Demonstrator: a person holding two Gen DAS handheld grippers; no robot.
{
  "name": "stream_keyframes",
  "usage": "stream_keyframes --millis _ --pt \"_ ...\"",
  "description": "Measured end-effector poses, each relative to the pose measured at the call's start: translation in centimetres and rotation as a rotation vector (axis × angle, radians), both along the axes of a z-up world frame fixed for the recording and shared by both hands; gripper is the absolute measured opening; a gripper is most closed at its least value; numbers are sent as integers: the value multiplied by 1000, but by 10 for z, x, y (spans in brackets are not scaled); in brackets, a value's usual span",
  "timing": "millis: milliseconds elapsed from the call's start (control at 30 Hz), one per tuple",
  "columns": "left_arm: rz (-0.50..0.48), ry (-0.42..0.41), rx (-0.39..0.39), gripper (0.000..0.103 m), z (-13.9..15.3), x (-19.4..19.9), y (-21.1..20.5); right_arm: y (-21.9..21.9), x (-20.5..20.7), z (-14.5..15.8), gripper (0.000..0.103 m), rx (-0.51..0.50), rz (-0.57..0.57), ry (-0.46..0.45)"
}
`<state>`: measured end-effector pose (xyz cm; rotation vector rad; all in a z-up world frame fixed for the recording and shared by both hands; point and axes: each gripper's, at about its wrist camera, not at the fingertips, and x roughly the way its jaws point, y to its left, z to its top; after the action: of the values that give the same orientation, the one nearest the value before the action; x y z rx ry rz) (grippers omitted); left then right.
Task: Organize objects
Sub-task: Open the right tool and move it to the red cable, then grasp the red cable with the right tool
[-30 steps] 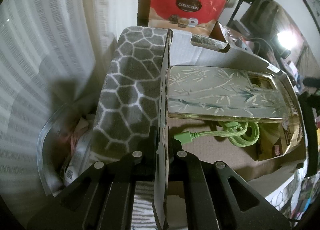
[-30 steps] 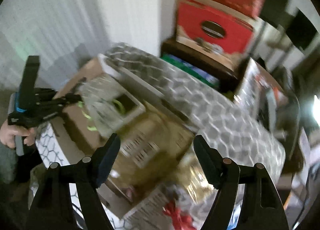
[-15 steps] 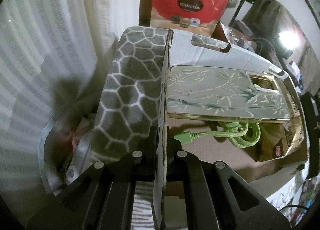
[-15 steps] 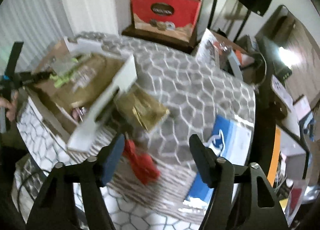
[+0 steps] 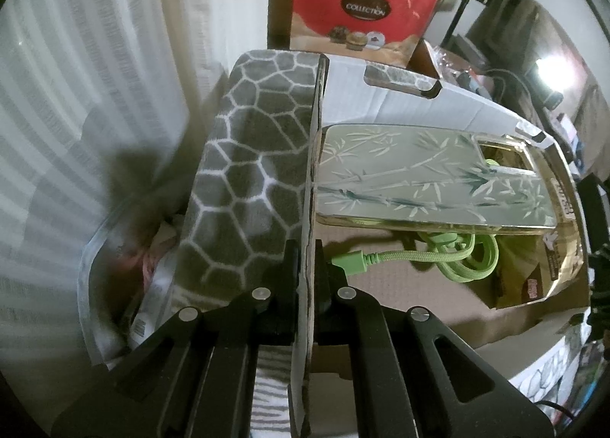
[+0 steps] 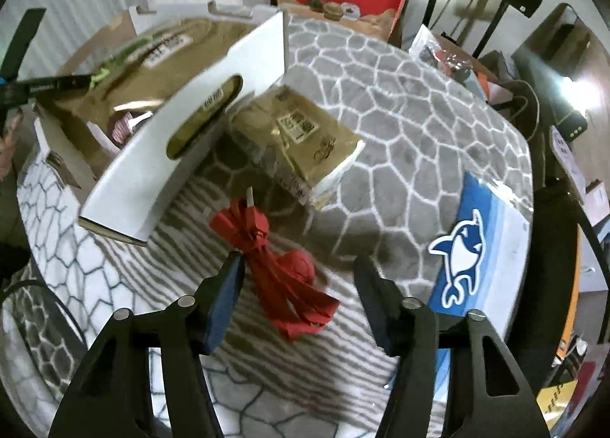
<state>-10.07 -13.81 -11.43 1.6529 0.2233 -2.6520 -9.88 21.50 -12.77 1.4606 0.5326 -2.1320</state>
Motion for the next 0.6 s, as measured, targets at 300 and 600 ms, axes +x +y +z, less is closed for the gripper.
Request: stream_keyframes --millis 300,600 --pt "-4 1 8 5 1 1 0 19 6 14 29 -85 -29 -31" --pt "-3 2 11 5 1 2 -1 2 16 83 29 -183 35 45"
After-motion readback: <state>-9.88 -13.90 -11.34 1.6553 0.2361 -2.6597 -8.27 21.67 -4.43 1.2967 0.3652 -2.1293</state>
